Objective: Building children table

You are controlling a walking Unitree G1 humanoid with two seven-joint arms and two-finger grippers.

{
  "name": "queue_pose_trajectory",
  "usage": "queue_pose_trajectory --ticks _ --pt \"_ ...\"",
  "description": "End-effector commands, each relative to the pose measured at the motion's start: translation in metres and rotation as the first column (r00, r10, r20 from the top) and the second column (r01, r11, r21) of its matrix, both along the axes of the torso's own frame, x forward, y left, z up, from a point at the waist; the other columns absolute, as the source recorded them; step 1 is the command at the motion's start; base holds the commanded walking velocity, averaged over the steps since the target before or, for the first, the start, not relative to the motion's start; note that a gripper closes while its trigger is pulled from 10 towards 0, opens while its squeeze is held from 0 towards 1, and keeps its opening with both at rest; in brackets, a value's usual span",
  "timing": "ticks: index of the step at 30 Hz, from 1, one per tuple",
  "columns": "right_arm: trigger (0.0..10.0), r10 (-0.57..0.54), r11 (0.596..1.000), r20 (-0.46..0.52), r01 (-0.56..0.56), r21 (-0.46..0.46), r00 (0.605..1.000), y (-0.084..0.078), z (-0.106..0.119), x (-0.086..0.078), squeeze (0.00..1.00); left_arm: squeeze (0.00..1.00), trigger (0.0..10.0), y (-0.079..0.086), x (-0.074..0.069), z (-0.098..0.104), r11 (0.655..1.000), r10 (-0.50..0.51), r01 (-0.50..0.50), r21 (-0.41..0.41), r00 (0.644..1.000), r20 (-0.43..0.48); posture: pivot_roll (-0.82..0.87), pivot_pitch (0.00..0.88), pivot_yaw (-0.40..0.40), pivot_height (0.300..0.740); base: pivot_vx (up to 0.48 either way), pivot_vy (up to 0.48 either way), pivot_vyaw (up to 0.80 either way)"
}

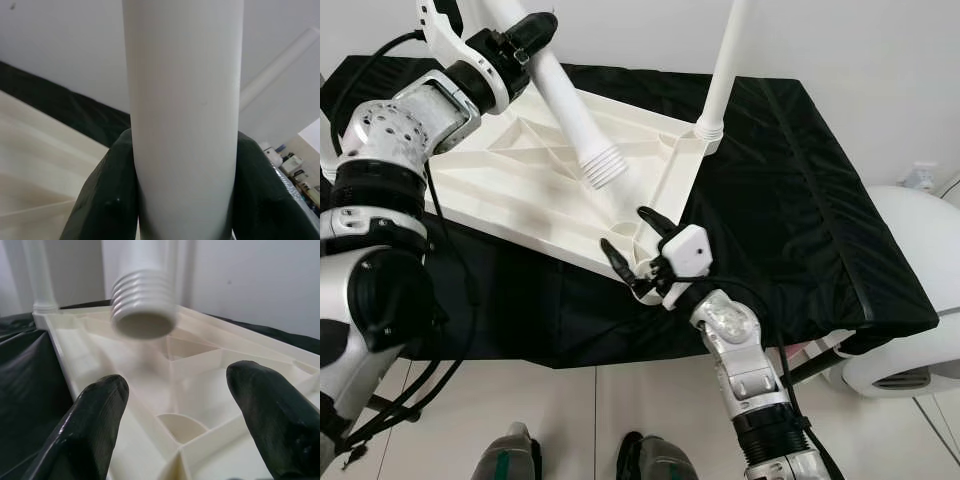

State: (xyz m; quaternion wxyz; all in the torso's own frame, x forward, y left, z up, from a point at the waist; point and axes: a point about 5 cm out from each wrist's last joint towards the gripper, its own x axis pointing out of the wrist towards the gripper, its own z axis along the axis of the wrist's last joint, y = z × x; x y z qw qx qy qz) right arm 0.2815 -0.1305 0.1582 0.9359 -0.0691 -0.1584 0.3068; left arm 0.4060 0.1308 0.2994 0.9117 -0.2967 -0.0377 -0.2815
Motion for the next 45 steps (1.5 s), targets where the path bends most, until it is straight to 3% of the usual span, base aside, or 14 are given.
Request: queue_pose_trajectory --ticks 1,5,13,18,26,45 --pt "10.0 -0.011 1.0 -0.008 0.011 0.023 1.0 -0.004 0.004 0.001 0.0 0.0 10.0 -0.004 -0.002 0.004 0.999 -0.019 0.016 0.049 0.998 0.061 0.0 0.022 -0.053 0.74 0.0 0.0 0.0" --pt "10.0 -0.07 0.995 -0.041 0.073 0.074 0.997 -0.024 0.022 0.018 0.0 0.0 10.0 -0.012 -0.007 -0.003 0.982 -0.011 -0.015 0.186 0.99 0.137 0.0 0.016 -0.062 0.74 0.0 0.0 0.0" --pt "10.0 -0.078 0.993 -0.077 0.084 0.079 0.994 -0.031 0.043 0.038 0.0 0.0 10.0 -0.027 -0.017 0.002 0.961 -0.047 -0.016 0.276 0.974 0.22 0.01 0.015 -0.066 0.74 0.0 0.0 0.0" --pt "10.0 0.085 0.996 -0.106 -0.083 0.024 0.991 -0.009 0.052 0.042 0.0 0.0 10.0 -0.049 -0.034 0.007 0.926 -0.113 -0.014 0.377 0.943 0.312 0.03 0.006 -0.065 0.74 0.0 0.0 0.0" --pt "10.0 0.199 0.979 -0.174 -0.188 0.079 0.964 0.008 0.062 0.05 0.0 0.0 10.0 -0.07 -0.047 0.002 0.886 -0.172 -0.021 0.463 0.913 0.37 0.05 0.001 -0.071 0.74 0.0 0.0 0.0" --pt "10.0 0.233 0.972 -0.227 -0.225 0.062 0.945 0.018 0.065 0.062 0.0 0.0 10.0 -0.094 -0.063 -0.004 0.859 -0.233 -0.003 0.512 0.888 0.397 0.04 0.0 -0.08 0.74 0.0 0.0 0.0"
